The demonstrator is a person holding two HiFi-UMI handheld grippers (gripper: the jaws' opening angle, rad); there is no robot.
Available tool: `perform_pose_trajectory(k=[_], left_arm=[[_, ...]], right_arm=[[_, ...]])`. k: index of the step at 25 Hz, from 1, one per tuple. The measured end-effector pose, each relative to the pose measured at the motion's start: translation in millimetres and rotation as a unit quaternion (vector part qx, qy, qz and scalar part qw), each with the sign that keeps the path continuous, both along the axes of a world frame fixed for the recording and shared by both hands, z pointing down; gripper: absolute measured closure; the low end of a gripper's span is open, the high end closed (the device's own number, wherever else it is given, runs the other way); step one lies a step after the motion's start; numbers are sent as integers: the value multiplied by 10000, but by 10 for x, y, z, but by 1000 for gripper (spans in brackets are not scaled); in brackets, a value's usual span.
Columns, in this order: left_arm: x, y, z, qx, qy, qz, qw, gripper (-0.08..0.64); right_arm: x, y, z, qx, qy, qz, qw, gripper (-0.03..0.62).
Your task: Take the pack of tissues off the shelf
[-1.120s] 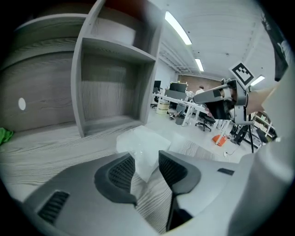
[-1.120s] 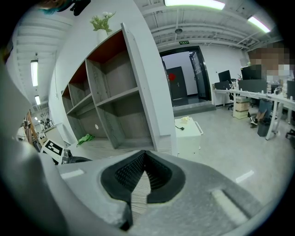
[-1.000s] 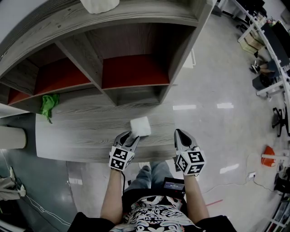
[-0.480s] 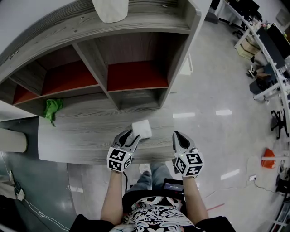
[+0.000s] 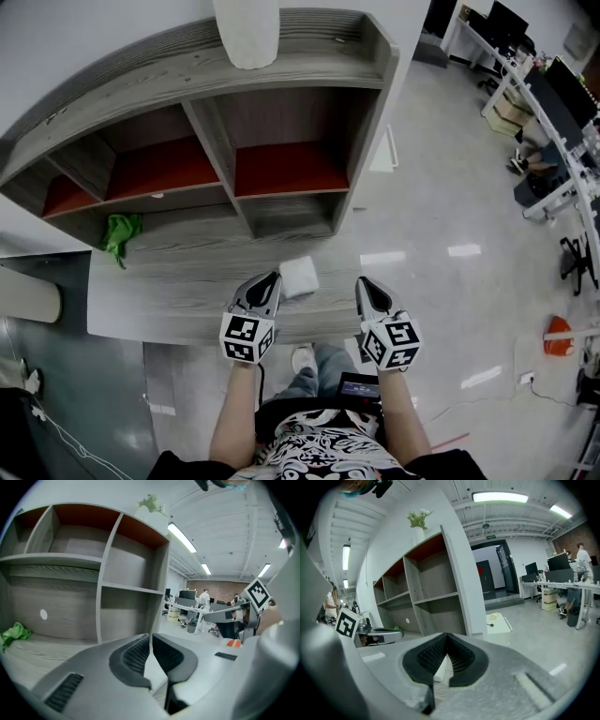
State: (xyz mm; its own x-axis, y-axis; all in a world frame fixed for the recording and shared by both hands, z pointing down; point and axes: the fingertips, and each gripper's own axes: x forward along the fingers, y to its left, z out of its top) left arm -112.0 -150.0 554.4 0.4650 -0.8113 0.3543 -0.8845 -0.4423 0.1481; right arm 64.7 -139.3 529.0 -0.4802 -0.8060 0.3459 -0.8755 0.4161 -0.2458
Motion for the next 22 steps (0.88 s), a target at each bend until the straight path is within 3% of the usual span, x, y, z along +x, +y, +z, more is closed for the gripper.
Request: perform_pose_trajectory(k=[6,13,22], left_arm=[[-160,-3,-336,80,242,-376,9990,552],[-243,73,-625,193,277,-659,9973,554],[-88,223,-1126,441,423,-908,9940,554]], right_arm=[[-89,100,-282,314,-9,-114,9994,588],[-95,160,-512,591,-61,-130,9982,588],[-35,137,-935,1233,39,-456,9913,588]])
